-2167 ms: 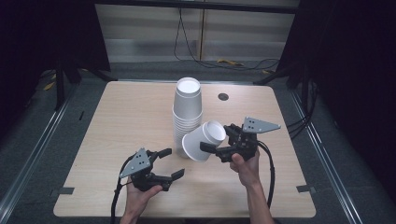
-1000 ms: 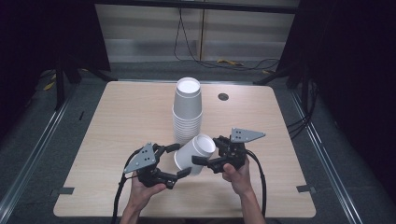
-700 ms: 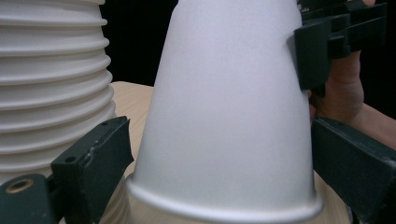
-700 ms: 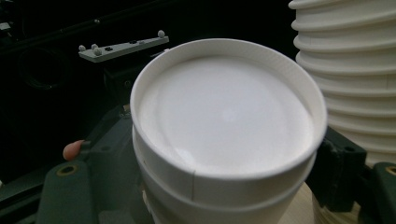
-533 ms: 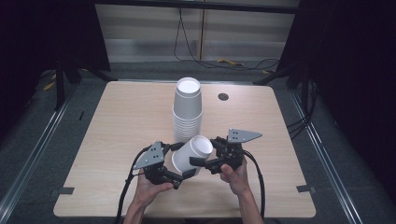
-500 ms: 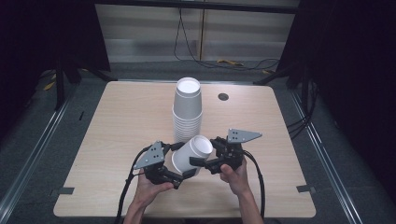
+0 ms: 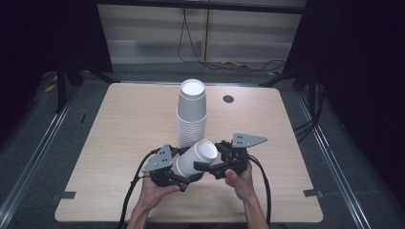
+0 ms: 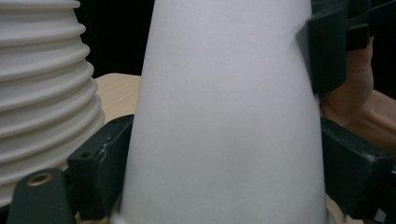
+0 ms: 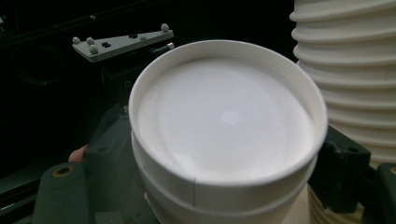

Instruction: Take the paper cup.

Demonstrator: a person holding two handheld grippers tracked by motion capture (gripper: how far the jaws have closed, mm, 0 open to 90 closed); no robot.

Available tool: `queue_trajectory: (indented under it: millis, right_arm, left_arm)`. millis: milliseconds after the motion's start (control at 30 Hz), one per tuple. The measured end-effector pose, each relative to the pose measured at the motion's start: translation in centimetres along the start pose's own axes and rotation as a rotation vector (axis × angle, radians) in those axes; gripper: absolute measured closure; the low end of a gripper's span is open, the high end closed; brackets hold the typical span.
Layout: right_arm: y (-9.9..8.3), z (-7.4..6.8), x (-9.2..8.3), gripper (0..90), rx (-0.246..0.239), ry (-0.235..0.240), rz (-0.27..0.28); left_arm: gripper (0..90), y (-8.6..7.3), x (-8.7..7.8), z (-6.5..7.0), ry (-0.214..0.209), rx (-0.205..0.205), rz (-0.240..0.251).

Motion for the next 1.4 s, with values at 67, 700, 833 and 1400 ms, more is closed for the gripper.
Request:
queue_trajectory:
  millis: [67, 700, 833, 1400]
  right_arm:
    - [0.0, 0.0, 0.1, 20.2, -0.007, 0.001, -0.004]
    - [-0.1, 0.1, -0.1, 14.4, -0.009, -0.03, 0.003]
    - [-0.3, 0.2, -0.2, 13.8, -0.002, -0.036, -0.003]
    - [-1.1, 0.6, -1.7, 13.5, 0.001, -0.082, -0.039]
  left_arm:
    - [14.3, 0.0, 0.0, 0.1, 0.01, 0.007, -0.006]
    - [15.4, -1.5, -0.7, -0.3, -0.018, -0.052, -0.047]
    - [15.4, -1.8, -1.1, -0.5, -0.01, -0.067, -0.055]
    - [15.9, -2.0, -2.0, -1.2, 0.007, -0.057, -0.119]
Point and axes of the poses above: each handheld gripper's, and its own axes: x roughly forward along the jaws, y roughly out of its top, z roughly to its right, the point moved 3 cm from there along x, roughly forward along the jaws, and after that the axes turned 13 degrees about -z, right-handed, at the moved point
